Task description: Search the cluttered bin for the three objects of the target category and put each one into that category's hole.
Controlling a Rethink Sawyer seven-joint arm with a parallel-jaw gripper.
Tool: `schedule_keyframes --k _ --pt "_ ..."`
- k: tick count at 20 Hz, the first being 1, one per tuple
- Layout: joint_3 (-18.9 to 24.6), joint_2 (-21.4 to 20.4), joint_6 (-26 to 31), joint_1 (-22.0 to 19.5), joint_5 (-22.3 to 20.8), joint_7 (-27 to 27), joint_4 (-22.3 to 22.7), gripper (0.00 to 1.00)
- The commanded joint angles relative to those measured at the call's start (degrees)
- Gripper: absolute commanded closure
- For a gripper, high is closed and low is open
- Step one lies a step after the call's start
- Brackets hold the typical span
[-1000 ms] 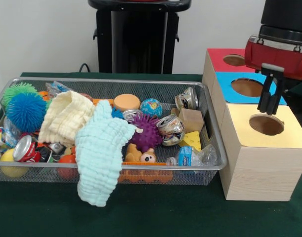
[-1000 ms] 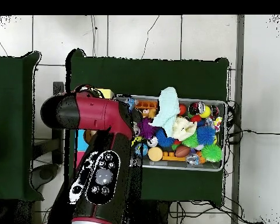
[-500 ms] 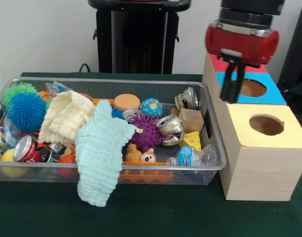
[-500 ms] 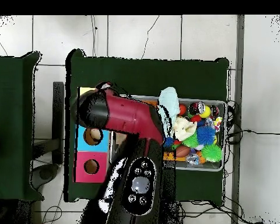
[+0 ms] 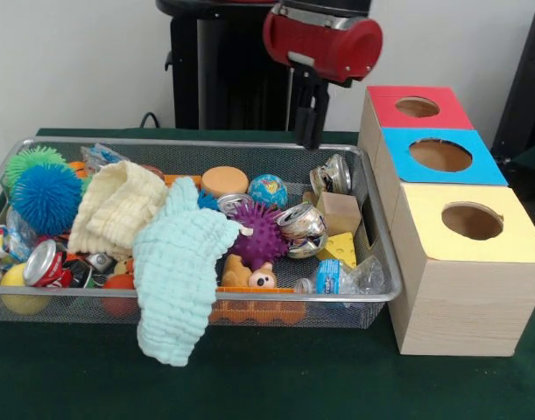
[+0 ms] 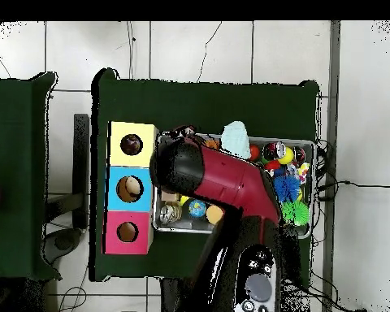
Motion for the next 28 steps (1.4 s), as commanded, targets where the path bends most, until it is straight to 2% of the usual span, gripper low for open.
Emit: schedule_keyframes --k 1,9,11,18,23,28 --pt "9.02 -4.4 3.03 -3.09 -4.87 -8.59 12.89 1.0" --pt "15.34 -5.58 7.54 -8.82 -1.36 -6.87 18.5 1.0" --pt "16.59 -5.48 6.43 -10.15 -1.72 -7.01 19.1 1.0" --pt "16.81 -6.27 7.5 -13.93 -6.03 -8.59 16.79 1.0" --pt "18.74 -6.18 5.4 -19.13 -9.16 -11.81 16.59 1.0" --pt "19.39 -7.69 6.26 -20.3 -11.58 -10.66 16.96 1.0"
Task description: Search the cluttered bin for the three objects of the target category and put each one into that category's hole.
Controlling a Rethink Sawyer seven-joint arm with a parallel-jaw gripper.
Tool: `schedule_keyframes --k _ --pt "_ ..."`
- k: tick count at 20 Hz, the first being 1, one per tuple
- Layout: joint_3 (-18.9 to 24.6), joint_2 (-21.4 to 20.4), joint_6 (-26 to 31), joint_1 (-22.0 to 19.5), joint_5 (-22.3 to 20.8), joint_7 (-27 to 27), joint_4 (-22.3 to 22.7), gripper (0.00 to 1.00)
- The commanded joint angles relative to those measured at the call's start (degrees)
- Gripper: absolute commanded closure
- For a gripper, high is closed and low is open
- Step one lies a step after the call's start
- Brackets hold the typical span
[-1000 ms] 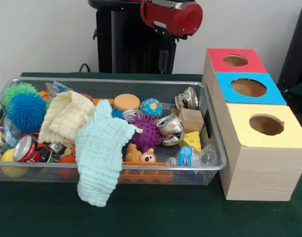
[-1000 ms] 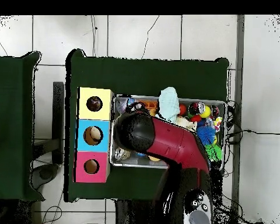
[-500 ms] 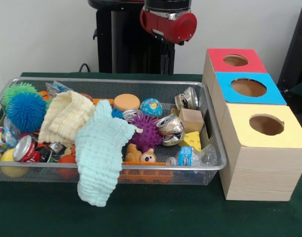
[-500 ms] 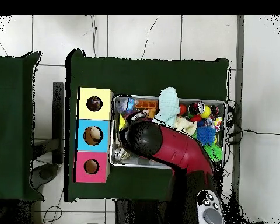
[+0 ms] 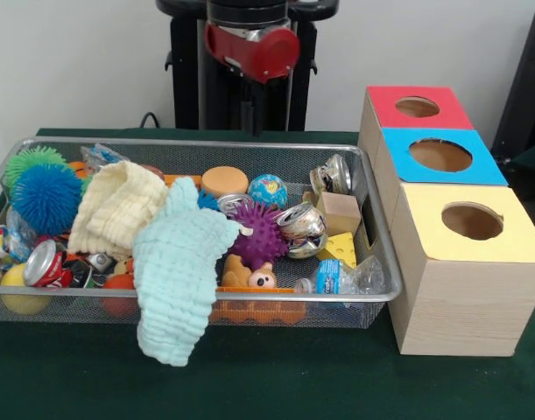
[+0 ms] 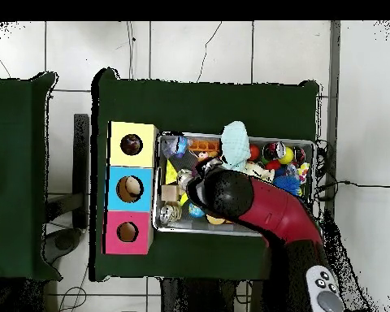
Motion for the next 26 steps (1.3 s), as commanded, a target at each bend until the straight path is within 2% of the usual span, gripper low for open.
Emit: schedule_keyframes --k 1,7,14,18,21,23,26 --pt "6.16 -2.07 5.67 -3.69 -5.59 -10.41 3.84 1.0" --pt "6.84 -2.84 1.5 -3.55 -7.76 -7.37 5.47 1.0" --pt "6.22 -3.59 2.37 -4.34 -10.52 -7.97 3.93 1.0" --pt "6.72 -1.52 1.73 -6.87 -13.68 -10.92 -0.08 1.0" --pt "8.64 1.77 -0.28 -9.8 -16.09 -13.06 -2.77 1.0" --pt "10.3 3.44 -2.41 -11.67 -17.64 -13.52 -3.27 1.0" --pt "11.78 3.8 -3.43 -13.21 -19.86 -13.49 -3.81 1.0"
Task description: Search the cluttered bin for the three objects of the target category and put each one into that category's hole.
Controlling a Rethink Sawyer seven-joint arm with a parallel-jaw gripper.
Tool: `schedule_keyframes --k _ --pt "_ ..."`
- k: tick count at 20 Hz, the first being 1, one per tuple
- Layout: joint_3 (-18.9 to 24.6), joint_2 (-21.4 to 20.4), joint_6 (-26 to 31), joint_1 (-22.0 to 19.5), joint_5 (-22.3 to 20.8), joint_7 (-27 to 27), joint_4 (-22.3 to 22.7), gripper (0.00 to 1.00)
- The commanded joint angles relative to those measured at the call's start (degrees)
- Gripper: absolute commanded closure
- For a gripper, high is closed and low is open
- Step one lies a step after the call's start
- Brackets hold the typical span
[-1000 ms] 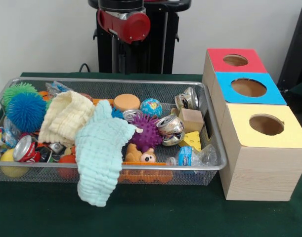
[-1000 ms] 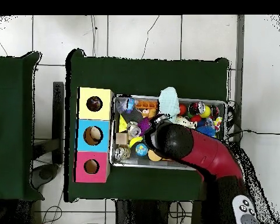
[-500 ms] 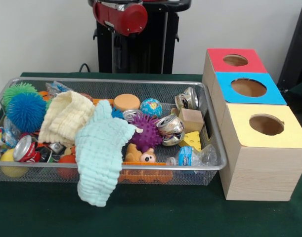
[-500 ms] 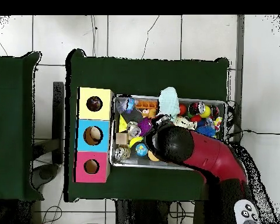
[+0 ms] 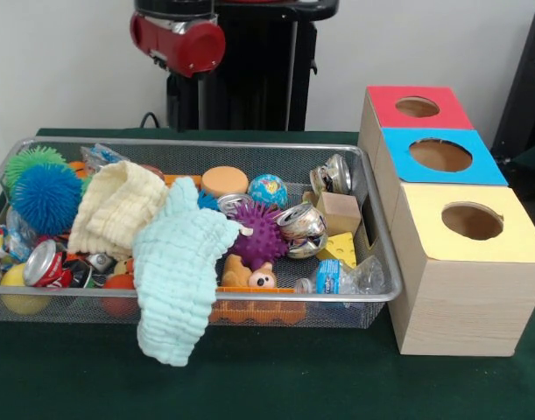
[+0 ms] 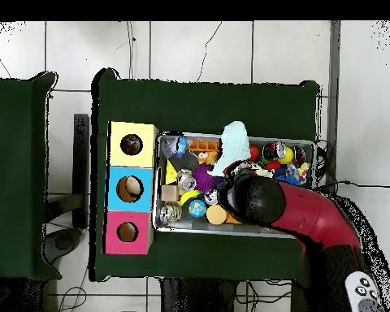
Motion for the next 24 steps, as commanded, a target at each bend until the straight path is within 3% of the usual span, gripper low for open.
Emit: schedule_keyframes --k 1,9,18,24 --pt "7.59 4.6 -2.42 -5.04 -7.49 -13.98 -2.73 1.0" --pt "11.43 3.52 4.46 -9.33 -11.1 -17.49 -6.55 1.0" --pt "14.62 2.84 7.9 -12.26 -13.09 -18.37 -7.67 1.0" --pt "17.03 2.67 15.53 -14.14 -13.92 -22.38 -12.39 1.0"
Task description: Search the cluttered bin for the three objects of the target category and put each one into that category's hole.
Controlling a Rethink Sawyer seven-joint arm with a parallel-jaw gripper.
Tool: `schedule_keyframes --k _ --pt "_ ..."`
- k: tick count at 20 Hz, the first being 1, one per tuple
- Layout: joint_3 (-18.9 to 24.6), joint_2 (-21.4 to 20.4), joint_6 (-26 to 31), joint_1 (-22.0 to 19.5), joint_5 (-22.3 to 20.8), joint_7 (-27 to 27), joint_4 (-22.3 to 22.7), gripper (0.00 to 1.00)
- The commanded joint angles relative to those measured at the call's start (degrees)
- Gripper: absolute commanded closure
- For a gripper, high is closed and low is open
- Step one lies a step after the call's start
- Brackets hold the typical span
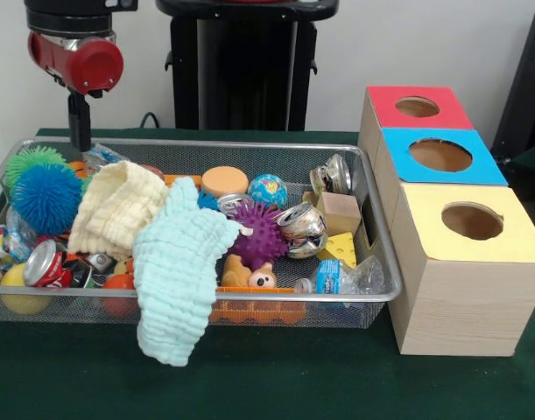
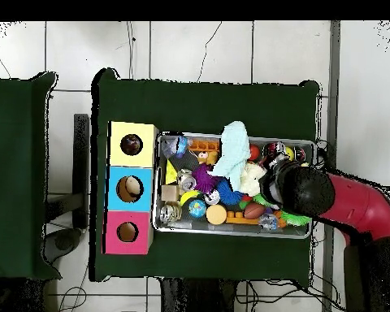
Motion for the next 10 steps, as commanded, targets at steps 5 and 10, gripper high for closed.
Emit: schedule_keyframes --k 5,10 --pt "9.11 1.61 13.12 -2.85 -4.45 -21.64 -7.18 1.0" --pt "10.05 2.98 13.96 -3.31 -6.12 -22.73 -9.99 1.0"
